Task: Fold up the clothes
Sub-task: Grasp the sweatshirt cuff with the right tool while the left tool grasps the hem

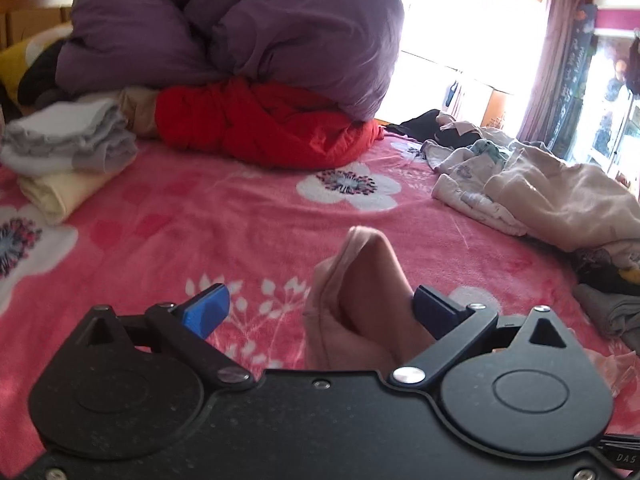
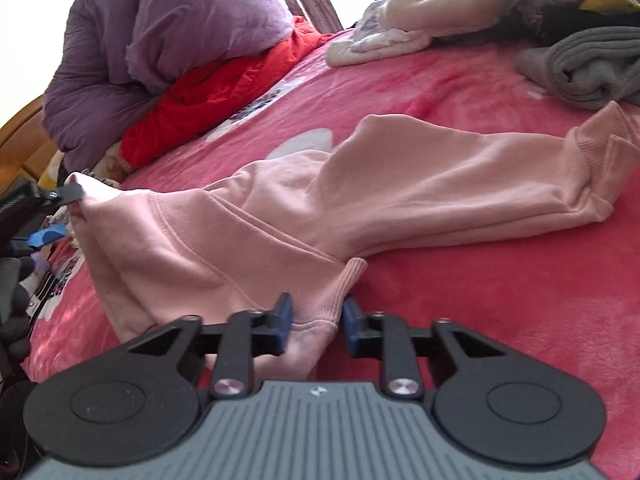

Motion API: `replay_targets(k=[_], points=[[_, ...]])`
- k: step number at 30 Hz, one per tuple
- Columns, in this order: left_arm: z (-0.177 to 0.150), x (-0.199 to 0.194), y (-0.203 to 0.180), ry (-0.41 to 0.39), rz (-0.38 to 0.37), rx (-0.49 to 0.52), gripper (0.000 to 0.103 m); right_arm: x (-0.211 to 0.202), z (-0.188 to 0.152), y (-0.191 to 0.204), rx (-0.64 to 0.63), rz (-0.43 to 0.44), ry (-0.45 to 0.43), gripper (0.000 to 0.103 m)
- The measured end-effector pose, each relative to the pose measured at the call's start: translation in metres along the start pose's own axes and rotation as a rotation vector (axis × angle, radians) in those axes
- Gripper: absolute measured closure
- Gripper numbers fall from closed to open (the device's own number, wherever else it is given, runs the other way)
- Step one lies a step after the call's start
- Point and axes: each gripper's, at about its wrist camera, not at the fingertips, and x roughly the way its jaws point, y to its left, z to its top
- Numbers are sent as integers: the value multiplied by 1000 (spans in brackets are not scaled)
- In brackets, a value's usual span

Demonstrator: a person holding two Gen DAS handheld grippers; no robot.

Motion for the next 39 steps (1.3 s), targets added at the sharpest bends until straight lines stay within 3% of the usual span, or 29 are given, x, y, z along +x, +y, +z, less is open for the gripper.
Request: replay_targets(k=[1,5,11,13,15,17,20,22,26,31,35,37,38,39], points=[[-2,-1,3,12,-17,-20,3,-1,1,1,-2,6,-10,91],[-10,-7,14,63,-68,-52,3,-9,10,-2,26,33,-77,92],[-24,5,8,166,-123,-45,8,-35,19,-12,68,13,-261,93],[-33,14,1,202,-128,-39,17,-40,21,-18,83,21,-302,93],[-40,22,-4,228,-106,-33,49,-41,22,-20,83,30,-316,93],[-43,23,-2,223,-76,-58,69,-42,23,-20,70,34,-328,93],[-38,12,1,179,-40,-62,86,-46,24,-17,50,44,-358,93],[-30,0,5,133,-12,-51,90,-49,25,-17,45,47,-374,93],[-12,-23,13,65,38,-21,91,-55,26,-19,56,54,-402,93],[4,-52,19,-8,139,104,91,-65,26,-18,36,65,-434,93],[8,-48,34,95,195,199,87,-65,23,-11,-12,86,-389,93],[6,-44,33,161,249,302,61,-62,20,-6,-46,127,-336,93],[6,-49,34,145,264,332,41,-62,16,0,-78,134,-317,93],[7,-57,35,129,250,348,32,-62,14,6,-125,134,-291,93]])
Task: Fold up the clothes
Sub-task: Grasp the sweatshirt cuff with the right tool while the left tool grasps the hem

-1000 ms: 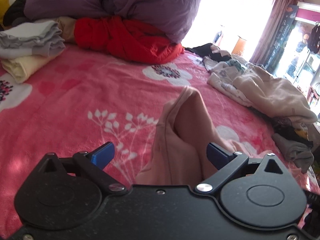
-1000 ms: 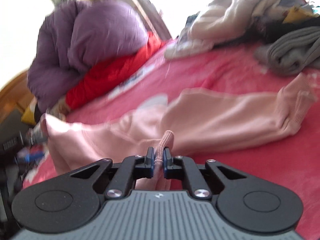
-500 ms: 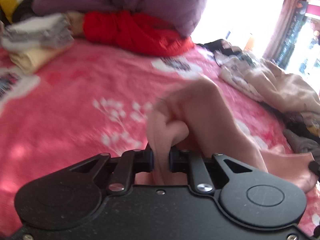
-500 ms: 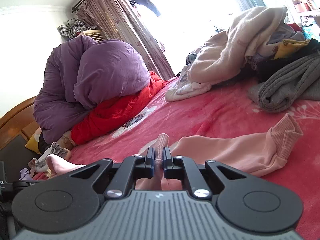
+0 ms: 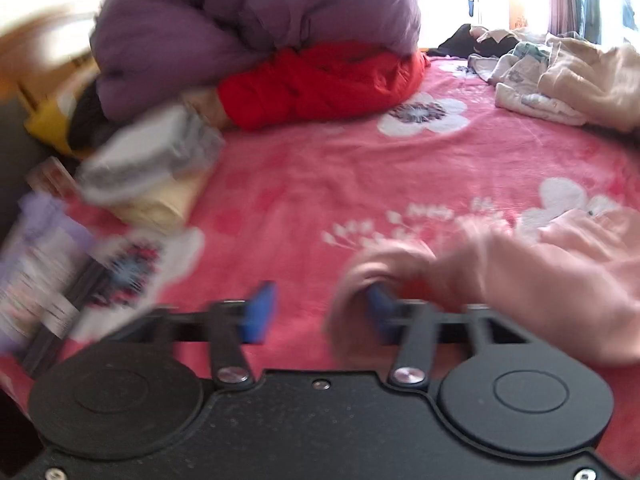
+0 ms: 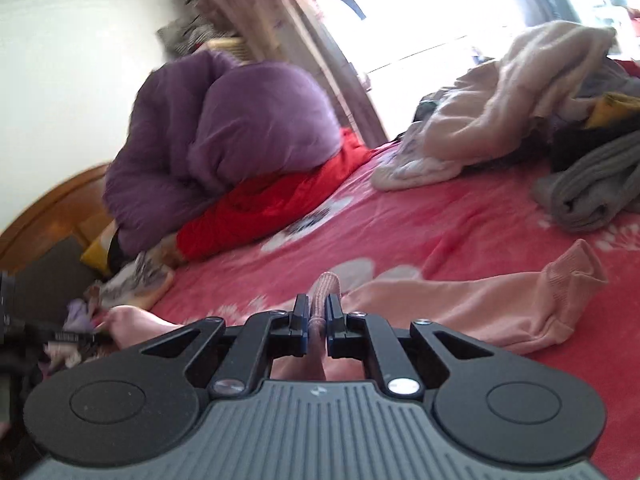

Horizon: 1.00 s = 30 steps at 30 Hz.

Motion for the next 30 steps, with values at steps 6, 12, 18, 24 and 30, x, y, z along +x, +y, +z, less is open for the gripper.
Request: replay_targets(k=[6,12,18,24,30], points=[[12,-33,8,-89,-120,-36,29,7,-15,29,-193,15,116,93],[28,-12,-36,-59,-238,25,29,5,-24,24,-214,-2,158,93],[35,50,-85,93,-307,124,29,12,-30,13,-193,-20,191,93],[28,91,-117,240,-388,265,36,18,-29,5,-157,-13,193,93],[23,69,-111,185,-376,274,90,14,-26,2,-143,-8,183,93]])
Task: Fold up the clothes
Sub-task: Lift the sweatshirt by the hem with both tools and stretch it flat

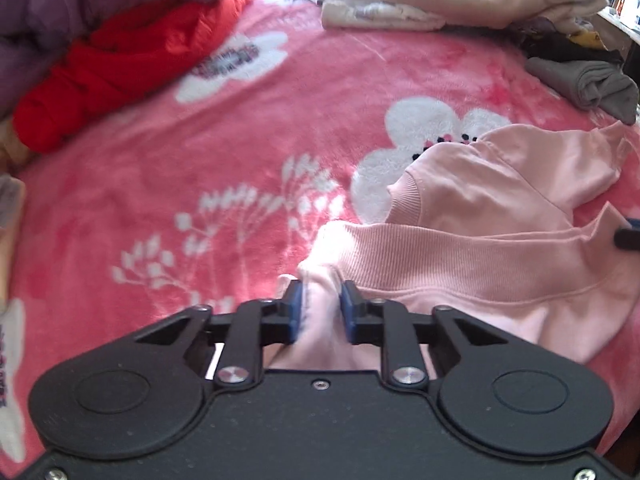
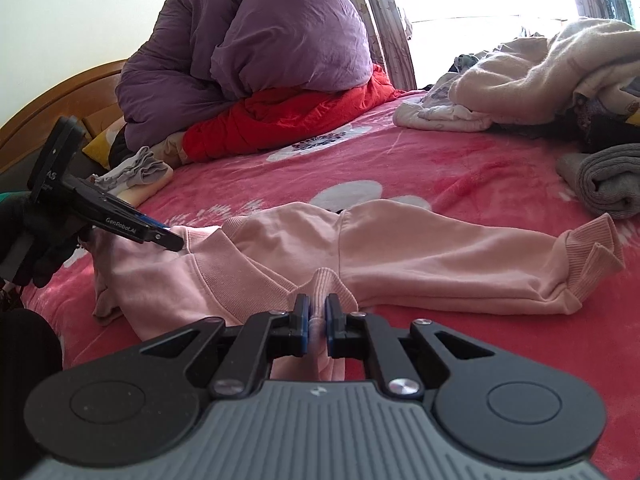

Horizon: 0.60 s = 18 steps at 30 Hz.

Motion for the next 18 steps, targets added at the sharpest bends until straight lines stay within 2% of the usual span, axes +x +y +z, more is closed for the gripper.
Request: replay_targets(k=[6,12,14,16,17,18], points=[[-34,-51,-21,-90,-19,56,93,-12,0,4,-15,16,-7,93],[-86,-88,-38,-94,-74,115,94,-30,-6,16,-84,38,19,93],[-92,-95,-41,-97,-88,132,94,-36,-9,21,-116,55,32,93],[-85,-98,-38,-113,-81,123,93,-40,-13,28,-149,24,38,93],[-77,-96,-36,-130,-63,121,75,-41,-14,28,-149,18,41,93],[-65,-92,-32,-150,-35,113,36,-40,-16,28,-144,15,42,93]])
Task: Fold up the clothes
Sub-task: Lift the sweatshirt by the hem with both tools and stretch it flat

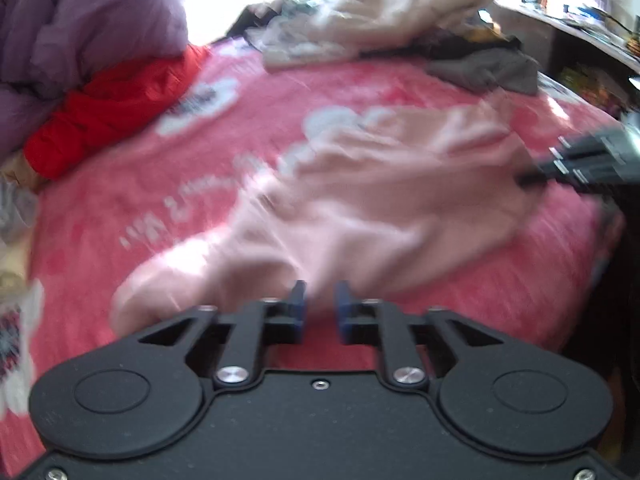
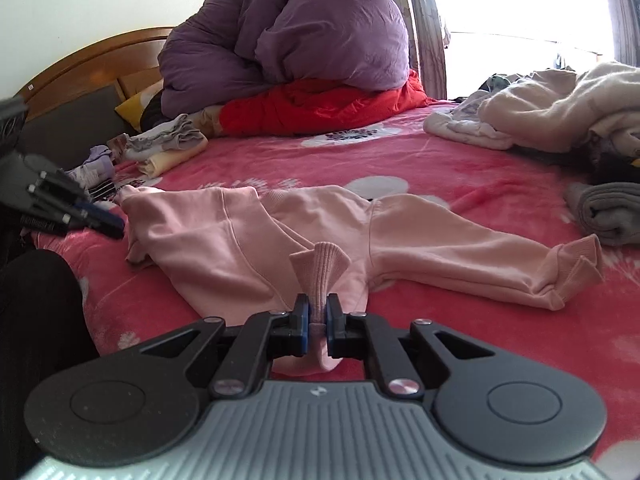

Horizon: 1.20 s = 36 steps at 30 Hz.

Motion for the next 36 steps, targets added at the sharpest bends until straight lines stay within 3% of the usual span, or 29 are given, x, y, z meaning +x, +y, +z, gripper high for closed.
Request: replay_targets(k=[1,2,7,10,14,16,17,20,24,28,36], points=[[10,6,5,-18,30,-6,25,1,-1,0,1,-4,2,93],[20,13,10,-28,49,-8,23,1,-2,1,-1,-8,4,93],[59,70,29,78,9,15,24,2,-6,1,13,-22,10,93],[68,102,40,162,-73,-10,29,6,-10,-4,32,-27,19,93],[71,131,43,258,-103,-6,69,8,-12,-15,78,-25,16,93],[70,134,45,268,-93,-14,70,9,-13,-19,95,-23,14,93],[70,134,46,266,-92,-18,79,9,-13,-20,100,-21,13,93],[68,123,45,236,-101,-12,89,10,-13,-22,109,-18,11,93],[56,87,33,163,-121,13,92,9,-11,-23,115,-23,6,93],[24,38,7,111,-161,65,92,5,-12,-24,115,-34,2,93],[-46,-19,-33,97,-211,118,92,1,-10,-16,72,-63,16,93]])
